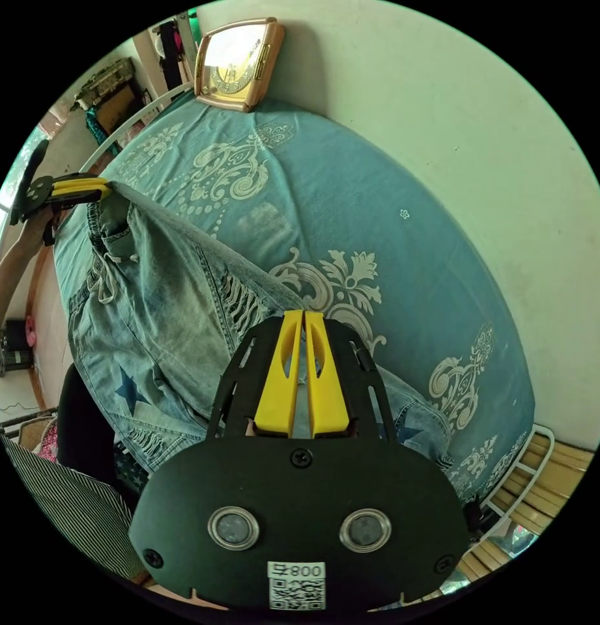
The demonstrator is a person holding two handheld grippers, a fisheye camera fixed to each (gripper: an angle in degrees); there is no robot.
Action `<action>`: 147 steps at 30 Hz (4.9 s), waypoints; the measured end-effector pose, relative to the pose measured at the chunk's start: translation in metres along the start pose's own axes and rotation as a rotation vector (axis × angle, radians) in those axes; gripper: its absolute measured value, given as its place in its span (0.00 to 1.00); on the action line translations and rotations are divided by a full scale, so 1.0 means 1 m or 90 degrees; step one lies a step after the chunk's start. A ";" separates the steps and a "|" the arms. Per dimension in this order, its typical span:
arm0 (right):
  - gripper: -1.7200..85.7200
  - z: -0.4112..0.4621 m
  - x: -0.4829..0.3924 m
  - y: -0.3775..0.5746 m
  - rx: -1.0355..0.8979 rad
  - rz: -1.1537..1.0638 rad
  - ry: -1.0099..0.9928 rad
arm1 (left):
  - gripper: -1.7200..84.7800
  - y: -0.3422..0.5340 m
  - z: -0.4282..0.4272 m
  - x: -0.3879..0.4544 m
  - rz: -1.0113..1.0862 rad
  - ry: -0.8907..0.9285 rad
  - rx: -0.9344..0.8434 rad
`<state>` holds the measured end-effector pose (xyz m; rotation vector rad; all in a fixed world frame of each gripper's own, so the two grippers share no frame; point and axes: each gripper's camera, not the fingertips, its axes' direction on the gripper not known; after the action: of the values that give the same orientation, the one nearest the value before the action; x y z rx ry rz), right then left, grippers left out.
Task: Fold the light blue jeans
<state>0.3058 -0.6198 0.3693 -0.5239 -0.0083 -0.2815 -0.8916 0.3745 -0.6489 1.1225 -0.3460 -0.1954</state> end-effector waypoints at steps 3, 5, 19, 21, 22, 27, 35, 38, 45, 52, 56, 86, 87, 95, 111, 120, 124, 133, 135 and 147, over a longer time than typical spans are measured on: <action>0.02 -0.006 -0.011 0.024 0.017 -0.005 0.004 | 0.04 0.023 -0.018 0.009 0.010 -0.002 0.014; 0.02 -0.008 -0.017 0.041 0.028 -0.005 0.003 | 0.04 0.038 -0.027 0.015 0.016 0.001 0.024; 0.02 -0.002 -0.074 0.161 0.080 0.005 -0.030 | 0.03 0.171 -0.068 0.060 0.090 0.037 0.052; 0.02 0.003 -0.086 0.180 0.084 0.000 -0.039 | 0.03 0.193 -0.069 0.070 0.113 0.037 0.048; 0.02 0.005 -0.089 0.184 0.083 -0.003 -0.041 | 0.03 0.198 -0.069 0.072 0.118 0.038 0.046; 0.02 0.031 -0.120 0.222 0.061 -0.031 -0.053 | 0.03 0.234 -0.066 0.092 0.177 0.036 0.012; 0.02 0.085 -0.165 0.263 0.019 -0.068 -0.102 | 0.03 0.277 -0.057 0.120 0.236 0.025 -0.037; 0.02 0.110 -0.182 0.272 -0.008 -0.087 -0.088 | 0.03 0.292 -0.049 0.132 0.252 0.013 -0.054; 0.02 0.159 -0.208 0.286 -0.031 -0.111 -0.114 | 0.03 0.325 -0.032 0.151 0.268 0.003 -0.072; 0.02 0.209 -0.218 0.292 -0.060 -0.117 -0.138 | 0.03 0.343 -0.006 0.170 0.293 -0.003 -0.105; 0.02 0.243 -0.223 0.292 -0.085 -0.111 -0.154 | 0.03 0.349 0.006 0.179 0.304 -0.007 -0.118; 0.03 0.399 -0.221 0.290 -0.122 -0.099 -0.128 | 0.03 0.373 0.085 0.215 0.219 0.009 -0.141; 0.03 0.401 -0.218 0.291 -0.119 -0.092 -0.133 | 0.03 0.374 0.086 0.214 0.210 0.016 -0.137; 0.03 0.415 -0.204 0.297 -0.111 -0.069 -0.142 | 0.04 0.370 0.087 0.214 0.193 0.038 -0.131; 0.04 0.427 -0.160 0.322 -0.101 -0.021 -0.173 | 0.09 0.368 0.082 0.213 0.104 0.123 -0.127; 0.04 0.424 -0.127 0.348 -0.083 0.031 -0.206 | 0.05 0.350 0.093 0.315 0.111 0.254 -0.027; 0.05 0.420 -0.109 0.362 -0.077 0.066 -0.238 | 0.03 0.339 0.133 0.353 0.114 0.165 -0.152; 0.03 0.393 -0.059 0.407 -0.025 0.118 -0.346 | 0.02 0.328 0.150 0.383 0.075 0.169 -0.192; 0.03 0.381 -0.041 0.422 -0.002 0.139 -0.327 | 0.02 0.323 0.149 0.398 0.095 0.145 -0.199; 0.02 0.382 0.040 0.486 -0.005 0.274 -0.333 | 0.03 0.286 0.116 0.491 0.145 0.277 -0.085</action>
<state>0.4987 -0.0389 0.4646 -0.5805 -0.3973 0.2818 -0.4834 0.2377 -0.2603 0.9551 -0.0692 0.2235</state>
